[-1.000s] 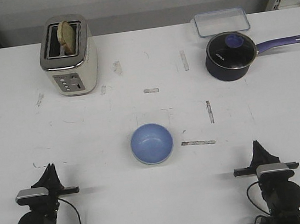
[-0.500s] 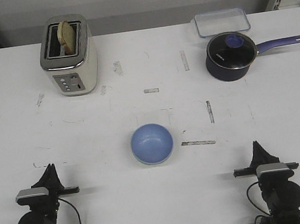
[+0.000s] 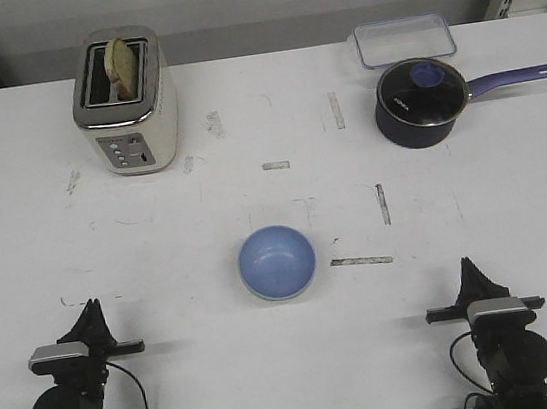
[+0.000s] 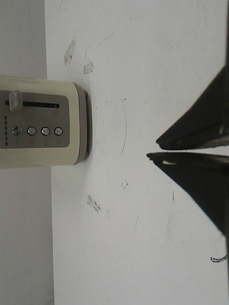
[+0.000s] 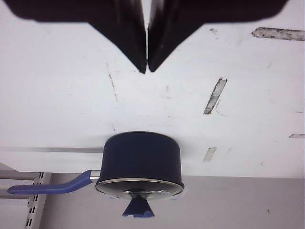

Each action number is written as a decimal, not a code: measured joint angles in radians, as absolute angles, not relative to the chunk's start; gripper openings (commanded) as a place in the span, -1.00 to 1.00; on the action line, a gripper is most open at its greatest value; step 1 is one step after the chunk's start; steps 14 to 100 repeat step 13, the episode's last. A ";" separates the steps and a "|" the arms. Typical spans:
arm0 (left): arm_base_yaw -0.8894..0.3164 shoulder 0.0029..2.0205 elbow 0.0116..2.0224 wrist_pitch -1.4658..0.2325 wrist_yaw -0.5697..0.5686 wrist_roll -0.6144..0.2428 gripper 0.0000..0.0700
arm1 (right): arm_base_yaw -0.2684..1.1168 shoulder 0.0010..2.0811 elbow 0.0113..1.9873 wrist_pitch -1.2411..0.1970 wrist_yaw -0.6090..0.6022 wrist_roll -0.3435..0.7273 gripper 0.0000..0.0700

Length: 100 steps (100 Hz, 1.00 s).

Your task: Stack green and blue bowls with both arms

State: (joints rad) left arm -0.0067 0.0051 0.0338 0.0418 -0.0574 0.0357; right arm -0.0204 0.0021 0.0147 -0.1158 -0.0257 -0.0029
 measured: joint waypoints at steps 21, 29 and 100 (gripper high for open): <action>-0.007 0.005 0.034 0.042 -0.057 0.036 -0.99 | -0.020 0.002 0.015 -0.116 -0.026 -0.003 -1.00; -0.007 0.005 0.034 0.042 -0.057 0.036 -0.99 | -0.020 0.002 0.015 -0.116 -0.026 -0.003 -1.00; -0.007 0.005 0.034 0.042 -0.057 0.036 -0.99 | -0.020 0.002 0.015 -0.116 -0.026 -0.003 -1.00</action>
